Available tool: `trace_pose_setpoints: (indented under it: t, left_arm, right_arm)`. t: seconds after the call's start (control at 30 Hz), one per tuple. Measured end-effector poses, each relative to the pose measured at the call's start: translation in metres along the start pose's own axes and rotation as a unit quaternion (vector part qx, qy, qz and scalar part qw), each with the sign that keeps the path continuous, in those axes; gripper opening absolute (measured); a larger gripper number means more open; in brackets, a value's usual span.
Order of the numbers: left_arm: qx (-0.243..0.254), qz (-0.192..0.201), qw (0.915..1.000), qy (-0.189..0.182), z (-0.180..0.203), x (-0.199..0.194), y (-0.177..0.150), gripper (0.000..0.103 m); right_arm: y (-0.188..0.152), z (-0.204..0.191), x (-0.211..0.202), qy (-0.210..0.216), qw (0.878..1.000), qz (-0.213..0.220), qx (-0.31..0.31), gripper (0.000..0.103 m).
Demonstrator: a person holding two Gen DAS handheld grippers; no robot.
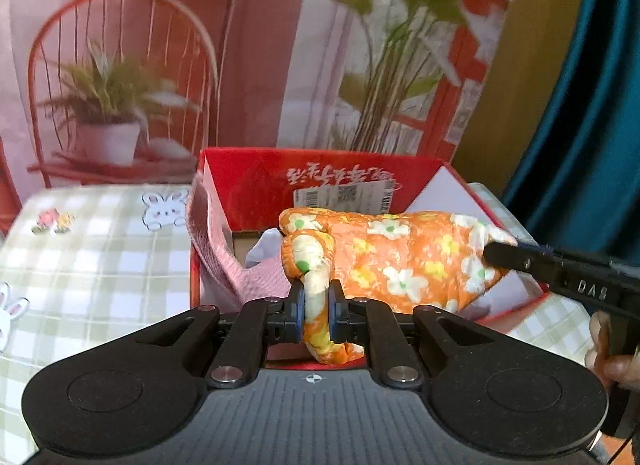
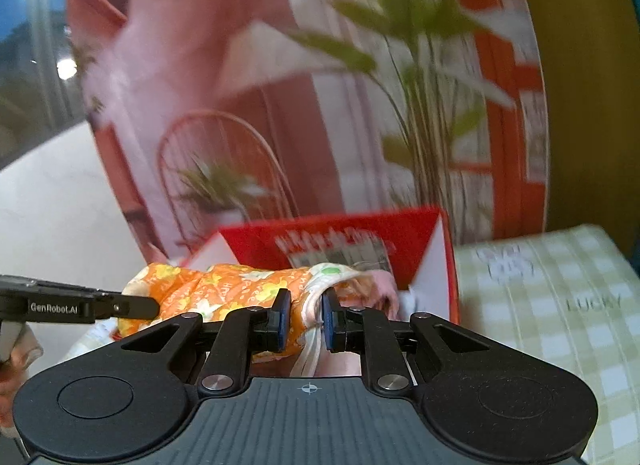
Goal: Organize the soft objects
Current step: 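Lift the orange floral pouch with both grippers over the red box, then open both grippers to drop the orange pouch into the box, then move both grippers back down onto the black eye mask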
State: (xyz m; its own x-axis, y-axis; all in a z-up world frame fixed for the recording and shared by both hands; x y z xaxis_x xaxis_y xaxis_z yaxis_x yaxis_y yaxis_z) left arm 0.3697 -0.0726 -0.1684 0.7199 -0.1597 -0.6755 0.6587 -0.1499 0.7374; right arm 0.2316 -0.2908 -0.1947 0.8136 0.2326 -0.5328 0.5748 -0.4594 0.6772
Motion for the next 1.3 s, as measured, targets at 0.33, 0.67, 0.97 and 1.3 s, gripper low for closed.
trace_pose_setpoints:
  t: [0.33, 0.67, 0.97, 1.3]
  left_arm:
    - [0.002, -0.082, 0.9964, 0.022, -0.005, 0.060, -0.003, 0.012]
    - [0.004, -0.051, 0.9978, 0.041, -0.004, 0.063, 0.017, 0.021]
    - [-0.006, -0.001, 0.9999, 0.012, -0.011, 0.010, 0.031, 0.070]
    - [0.049, 0.014, 0.9985, 0.019, -0.009, -0.069, -0.020, 0.077]
  right_arm:
    - [-0.021, 0.034, 0.056, -0.030, 0.995, -0.082, 0.038, 0.015]
    - [-0.019, 0.050, 0.081, -0.065, 0.992, -0.096, 0.038, 0.018]
    - [-0.006, 0.019, 0.050, -0.079, 0.994, -0.058, -0.044, 0.062]
    - [-0.009, -0.036, -0.014, -0.037, 0.998, -0.015, -0.057, 0.102]
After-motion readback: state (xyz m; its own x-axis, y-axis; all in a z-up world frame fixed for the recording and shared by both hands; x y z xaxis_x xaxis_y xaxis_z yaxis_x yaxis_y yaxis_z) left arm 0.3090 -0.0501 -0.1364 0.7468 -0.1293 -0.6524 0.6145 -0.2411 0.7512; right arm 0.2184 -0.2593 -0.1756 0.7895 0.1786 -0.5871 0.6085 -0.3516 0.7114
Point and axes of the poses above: each gripper's, at about its wrist camera, not at the fingertips, and x roughly the way its jaws point, z to its right, y to its top, the point moved 10 cm from there along x, roughly the way its jaws point, and after that the axes turned 15 degrees about y, right-handed, at the moved point
